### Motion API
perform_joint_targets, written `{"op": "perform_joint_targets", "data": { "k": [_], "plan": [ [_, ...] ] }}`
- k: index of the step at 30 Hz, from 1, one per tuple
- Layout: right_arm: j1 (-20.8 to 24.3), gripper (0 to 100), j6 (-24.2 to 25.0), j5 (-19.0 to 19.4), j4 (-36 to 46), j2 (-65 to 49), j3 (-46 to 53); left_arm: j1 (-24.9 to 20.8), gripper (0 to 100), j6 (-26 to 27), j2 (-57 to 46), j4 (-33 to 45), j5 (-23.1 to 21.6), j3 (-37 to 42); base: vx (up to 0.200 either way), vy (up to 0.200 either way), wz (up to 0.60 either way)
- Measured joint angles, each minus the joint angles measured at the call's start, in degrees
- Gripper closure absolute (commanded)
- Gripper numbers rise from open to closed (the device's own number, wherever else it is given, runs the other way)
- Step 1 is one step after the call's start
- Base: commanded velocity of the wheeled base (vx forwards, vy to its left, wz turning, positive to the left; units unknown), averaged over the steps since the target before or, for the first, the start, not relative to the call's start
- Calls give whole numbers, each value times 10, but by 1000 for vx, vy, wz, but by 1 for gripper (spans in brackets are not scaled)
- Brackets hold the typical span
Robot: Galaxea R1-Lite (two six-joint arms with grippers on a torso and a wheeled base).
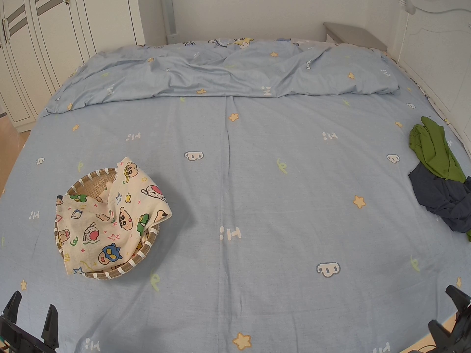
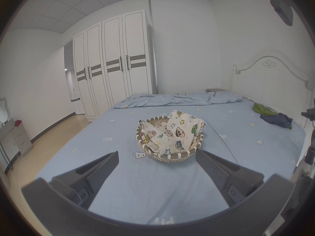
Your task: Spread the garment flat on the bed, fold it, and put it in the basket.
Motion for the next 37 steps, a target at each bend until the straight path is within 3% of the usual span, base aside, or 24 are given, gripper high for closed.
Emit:
{"op": "perform_joint_targets", "data": {
  "k": [7,11,14,20,37],
  "plan": [
    [1,0,-46,-244,-8,-8,10,0,0,-21,-1,5,-2,0,0,0,0],
    [2,0,-72,-325,0,-12,11,-1,0,-25,-2,8,-5,0,0,0,0],
    [2,0,-90,-331,7,-15,11,-4,0,-29,-5,9,-7,0,0,0,0],
    [5,0,-114,-297,20,-17,11,-13,0,-30,-23,11,-10,0,0,0,0],
    [4,0,-117,-292,17,-16,11,-20,0,-32,-38,11,-10,0,0,0,0]
  ]
}}
